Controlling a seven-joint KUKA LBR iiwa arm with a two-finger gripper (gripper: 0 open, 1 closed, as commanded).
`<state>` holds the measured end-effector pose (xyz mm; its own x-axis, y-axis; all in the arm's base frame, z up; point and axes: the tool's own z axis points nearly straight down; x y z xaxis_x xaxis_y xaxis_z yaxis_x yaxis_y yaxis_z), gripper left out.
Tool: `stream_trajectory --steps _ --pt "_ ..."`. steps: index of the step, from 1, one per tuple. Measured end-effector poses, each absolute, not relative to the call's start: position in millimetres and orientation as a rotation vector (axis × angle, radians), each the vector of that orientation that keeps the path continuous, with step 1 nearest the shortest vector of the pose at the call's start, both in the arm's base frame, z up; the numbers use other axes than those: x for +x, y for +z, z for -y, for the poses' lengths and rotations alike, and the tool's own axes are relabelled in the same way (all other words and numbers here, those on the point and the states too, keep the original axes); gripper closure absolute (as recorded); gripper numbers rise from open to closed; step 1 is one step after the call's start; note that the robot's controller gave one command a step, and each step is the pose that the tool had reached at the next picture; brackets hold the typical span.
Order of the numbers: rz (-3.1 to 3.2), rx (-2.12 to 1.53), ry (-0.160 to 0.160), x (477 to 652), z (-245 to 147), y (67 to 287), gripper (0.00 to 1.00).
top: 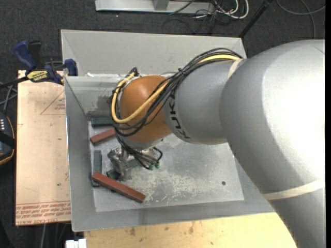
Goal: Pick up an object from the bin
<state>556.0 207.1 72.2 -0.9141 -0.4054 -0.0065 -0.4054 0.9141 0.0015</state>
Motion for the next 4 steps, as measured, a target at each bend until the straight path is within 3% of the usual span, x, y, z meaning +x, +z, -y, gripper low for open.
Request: stream_trajectory --steps 1,2,3,4 --pt "-3.068 -0.650 0.004 556.0 -207.1 72.2 1.00" --pt "-3.084 -0.585 0.002 537.8 -196.7 198.9 1.00" --pt "-3.085 -0.584 0.002 537.7 -196.6 198.7 1.00" --pt "-2.933 -1.103 -0.004 563.0 -82.8 312.6 1.00"
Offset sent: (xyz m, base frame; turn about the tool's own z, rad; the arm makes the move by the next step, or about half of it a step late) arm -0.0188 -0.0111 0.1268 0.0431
